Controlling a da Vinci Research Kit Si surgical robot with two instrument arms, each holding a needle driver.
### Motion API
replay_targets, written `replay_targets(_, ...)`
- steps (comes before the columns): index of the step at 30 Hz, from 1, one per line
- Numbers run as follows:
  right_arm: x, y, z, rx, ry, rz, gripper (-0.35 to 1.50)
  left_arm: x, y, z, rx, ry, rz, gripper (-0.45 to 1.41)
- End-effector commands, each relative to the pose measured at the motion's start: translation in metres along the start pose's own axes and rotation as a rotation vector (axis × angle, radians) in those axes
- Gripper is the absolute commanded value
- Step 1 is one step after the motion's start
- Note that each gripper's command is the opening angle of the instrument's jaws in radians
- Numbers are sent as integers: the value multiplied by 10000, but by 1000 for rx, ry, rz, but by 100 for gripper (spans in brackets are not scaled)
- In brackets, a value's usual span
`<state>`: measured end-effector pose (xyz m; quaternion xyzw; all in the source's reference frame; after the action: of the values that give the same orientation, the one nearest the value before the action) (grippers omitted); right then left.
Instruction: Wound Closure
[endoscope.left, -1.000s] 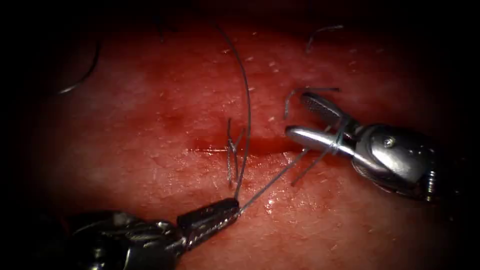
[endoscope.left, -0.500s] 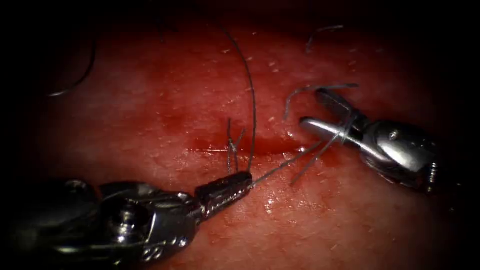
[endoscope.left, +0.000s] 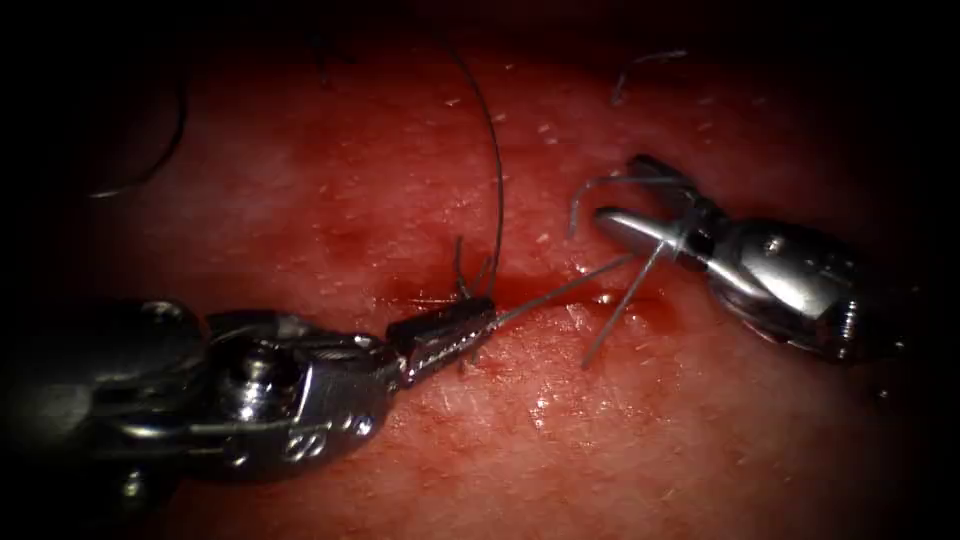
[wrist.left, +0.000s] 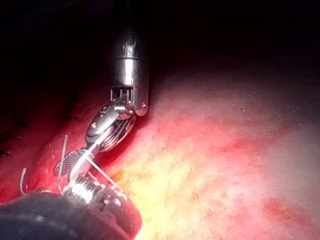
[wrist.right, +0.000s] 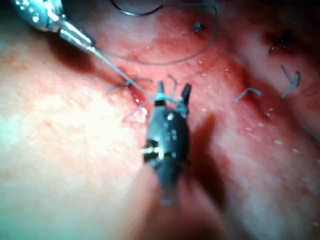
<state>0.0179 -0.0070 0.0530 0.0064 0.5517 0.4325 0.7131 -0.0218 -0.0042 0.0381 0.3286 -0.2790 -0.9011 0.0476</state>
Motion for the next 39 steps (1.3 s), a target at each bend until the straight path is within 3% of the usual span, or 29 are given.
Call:
replay_targets(1,-5,-3,6,1,-1,3,52,2,0,7,1,0,-1,-45)
replay_targets(4,5,-3,10,4,-5,12,66,1,-1,8,0,-1,-2,-45)
replay_targets(9,14,-9,14,10,-10,21,51,2,-2,9,1,-2,-3,-45)
replay_targets(16,17,-13,19,3,-4,30,47,0,-3,9,0,-4,-3,-45)
replay_targets(19,17,-16,22,0,-4,31,15,-5,-4,13,0,-10,-4,-45)
replay_targets(20,17,-18,23,-1,-3,25,-21,-8,-6,14,0,-10,-4,-45)
replay_targets(21,17,-19,23,0,-3,19,-35,-10,-6,15,-1,-13,-4,-45)
replay_targets(24,15,-25,19,9,-1,-18,-35,-20,-9,20,-1,-29,-5,-45)
replay_targets(30,12,-46,7,-68,-16,-52,-35,-50,-23,44,-7,-79,-49,-45)
replay_targets(39,8,-78,-11,-166,-39,-123,-35,-122,-61,132,-29,-171,-96,-45)
